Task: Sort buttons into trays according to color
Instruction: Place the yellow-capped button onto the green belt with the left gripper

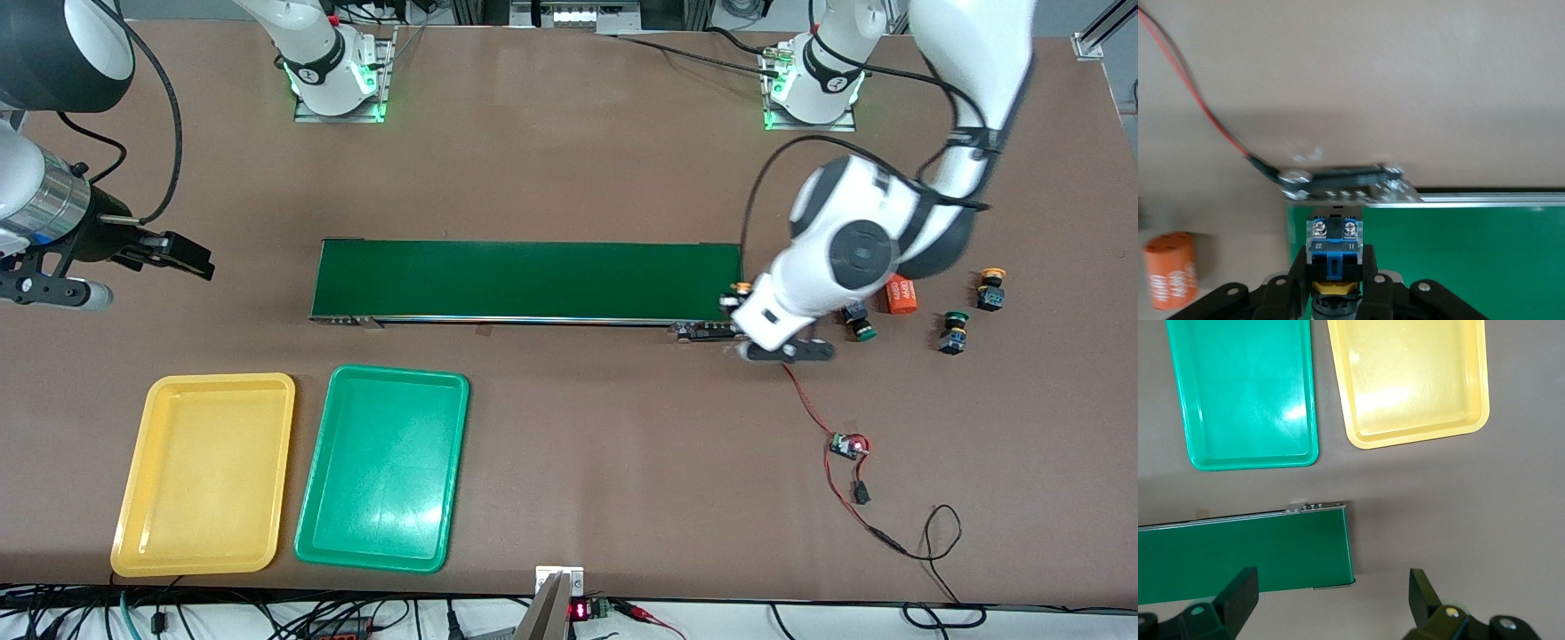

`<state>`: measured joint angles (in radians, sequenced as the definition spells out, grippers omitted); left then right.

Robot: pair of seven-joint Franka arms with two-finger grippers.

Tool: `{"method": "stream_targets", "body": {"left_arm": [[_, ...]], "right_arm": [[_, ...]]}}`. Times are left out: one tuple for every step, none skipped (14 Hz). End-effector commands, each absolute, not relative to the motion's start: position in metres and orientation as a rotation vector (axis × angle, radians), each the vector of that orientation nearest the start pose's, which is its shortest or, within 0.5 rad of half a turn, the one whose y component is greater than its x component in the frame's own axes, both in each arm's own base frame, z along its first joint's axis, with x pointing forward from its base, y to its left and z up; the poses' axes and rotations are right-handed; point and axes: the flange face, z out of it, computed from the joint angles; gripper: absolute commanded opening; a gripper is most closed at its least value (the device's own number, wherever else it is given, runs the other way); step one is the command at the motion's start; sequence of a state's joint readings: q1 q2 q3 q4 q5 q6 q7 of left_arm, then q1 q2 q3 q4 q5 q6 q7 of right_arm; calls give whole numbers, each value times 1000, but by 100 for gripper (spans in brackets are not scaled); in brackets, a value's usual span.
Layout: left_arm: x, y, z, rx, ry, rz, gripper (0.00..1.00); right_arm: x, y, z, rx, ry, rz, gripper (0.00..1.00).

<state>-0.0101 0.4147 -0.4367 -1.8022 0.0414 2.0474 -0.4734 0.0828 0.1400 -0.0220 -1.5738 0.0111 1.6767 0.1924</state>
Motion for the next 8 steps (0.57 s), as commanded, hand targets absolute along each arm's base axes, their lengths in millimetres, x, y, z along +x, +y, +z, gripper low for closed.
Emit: {"method": "stream_targets", "body": {"left_arm": [[533,-271,305,-3164,-32,210,14],[520,-275,297,-3171,-58,174,14],[510,-277,290,-3172,-81,159,14],[499,-288,285,-3168,-89,162,14],[485,-304,280,-3160,-102,168,14],[478,-310,276,-3146,-107,158,14],[472,-313,270,-3120,-65,116,14],[470,-313,264,-3103,-67,73,14]], "right_arm": [[603,44,549,-3117,223,59,100],[608,44,539,-3115,226,76,100],[609,41,539,-3115,233,76,100],[609,38,539,-3114,240,78,100],[608,39,539,-3115,235,78,100],[607,40,539,-3118,230,95,100],[606,40,539,-3118,221,97,100],[606,41,539,-3119,209,102,100]]}}
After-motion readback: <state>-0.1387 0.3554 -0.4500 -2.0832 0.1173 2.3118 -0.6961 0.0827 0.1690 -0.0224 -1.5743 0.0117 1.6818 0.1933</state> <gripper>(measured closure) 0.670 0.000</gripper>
